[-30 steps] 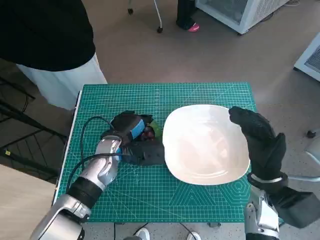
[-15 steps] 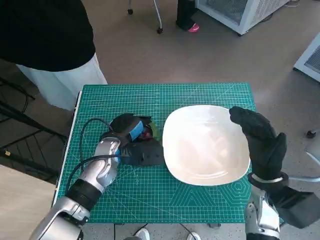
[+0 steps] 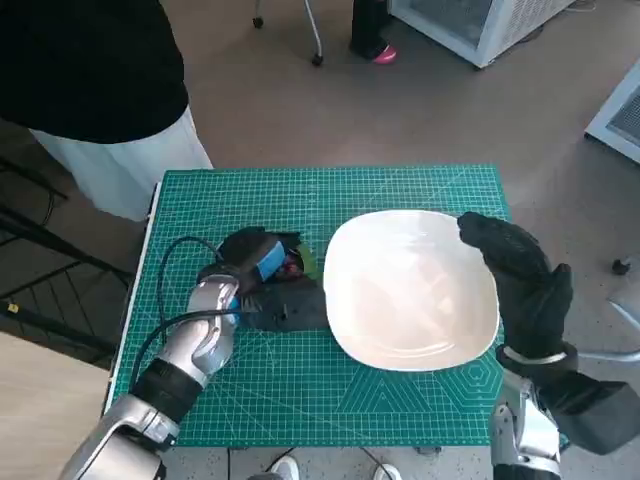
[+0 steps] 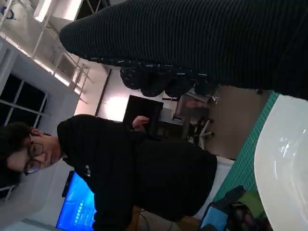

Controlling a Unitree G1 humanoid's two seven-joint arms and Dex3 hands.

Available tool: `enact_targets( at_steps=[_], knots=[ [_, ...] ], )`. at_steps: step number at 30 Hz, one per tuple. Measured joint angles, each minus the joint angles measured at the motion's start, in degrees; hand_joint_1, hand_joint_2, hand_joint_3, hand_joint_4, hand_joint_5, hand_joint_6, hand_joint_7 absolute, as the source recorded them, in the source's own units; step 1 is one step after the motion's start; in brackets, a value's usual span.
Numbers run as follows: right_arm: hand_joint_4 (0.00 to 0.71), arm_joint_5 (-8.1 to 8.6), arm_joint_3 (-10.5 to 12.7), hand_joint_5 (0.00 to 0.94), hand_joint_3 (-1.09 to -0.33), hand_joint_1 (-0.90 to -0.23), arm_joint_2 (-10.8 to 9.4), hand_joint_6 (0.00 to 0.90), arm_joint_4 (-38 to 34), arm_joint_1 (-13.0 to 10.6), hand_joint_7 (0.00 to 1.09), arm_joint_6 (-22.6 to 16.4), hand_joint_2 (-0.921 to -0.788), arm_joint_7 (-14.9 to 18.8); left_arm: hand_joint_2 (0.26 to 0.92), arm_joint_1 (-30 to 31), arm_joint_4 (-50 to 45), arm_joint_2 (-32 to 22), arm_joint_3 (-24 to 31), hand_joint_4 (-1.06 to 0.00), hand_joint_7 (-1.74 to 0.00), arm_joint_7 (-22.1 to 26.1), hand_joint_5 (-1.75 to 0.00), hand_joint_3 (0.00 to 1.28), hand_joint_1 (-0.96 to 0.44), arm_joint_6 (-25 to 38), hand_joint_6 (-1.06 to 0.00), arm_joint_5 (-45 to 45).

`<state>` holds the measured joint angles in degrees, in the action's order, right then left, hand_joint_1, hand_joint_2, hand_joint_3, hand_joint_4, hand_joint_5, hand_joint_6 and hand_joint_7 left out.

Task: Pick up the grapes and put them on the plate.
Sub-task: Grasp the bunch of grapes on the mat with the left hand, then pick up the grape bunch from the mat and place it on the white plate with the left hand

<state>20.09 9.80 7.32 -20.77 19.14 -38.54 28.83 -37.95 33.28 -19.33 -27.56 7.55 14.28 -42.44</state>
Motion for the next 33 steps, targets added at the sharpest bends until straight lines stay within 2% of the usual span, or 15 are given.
enact_targets(
  at_steps=[15,19,25,30,33],
  knots=[
    [0.591,0.02,0.0,0.000,-0.561,-0.420,0.0,0.556,0.0,0.0,0.00,0.0,-0.921,0.0,0.920,2.7,-6.9,-1.6,0.9,-0.63,-0.95,3.2,-1.40,0.10,0.00,2.8,-0.67,-0.1],
    [0.591,0.08,0.0,0.001,-0.561,-0.420,-0.1,0.556,0.0,0.0,0.00,0.0,-0.921,0.1,0.921,5.5,-13.1,-3.2,1.9,-0.56,-0.91,5.0,-1.47,0.12,0.01,4.4,-0.69,-0.2],
    [0.591,0.16,0.0,0.001,-0.560,-0.420,0.0,0.556,0.0,0.0,0.00,0.0,-0.921,0.1,0.921,8.5,-22.4,-5.2,3.7,-0.56,-0.91,6.6,-1.48,0.12,0.01,6.4,-0.69,-0.5],
    [0.591,0.14,-0.2,0.000,-0.560,-0.421,-0.2,0.556,0.0,0.2,0.00,0.0,-0.921,0.1,0.921,10.5,-28.5,-6.2,5.6,-0.60,-1.12,7.4,-1.30,0.12,0.00,8.2,-0.61,-0.8],
    [0.592,0.15,-0.1,0.000,-0.560,-0.422,-0.2,0.556,0.0,0.2,0.00,0.0,-0.921,0.1,0.921,12.5,-34.4,-6.8,7.3,-0.62,-1.17,7.8,-1.26,0.12,0.00,9.5,-0.59,-1.2]
  ],
)
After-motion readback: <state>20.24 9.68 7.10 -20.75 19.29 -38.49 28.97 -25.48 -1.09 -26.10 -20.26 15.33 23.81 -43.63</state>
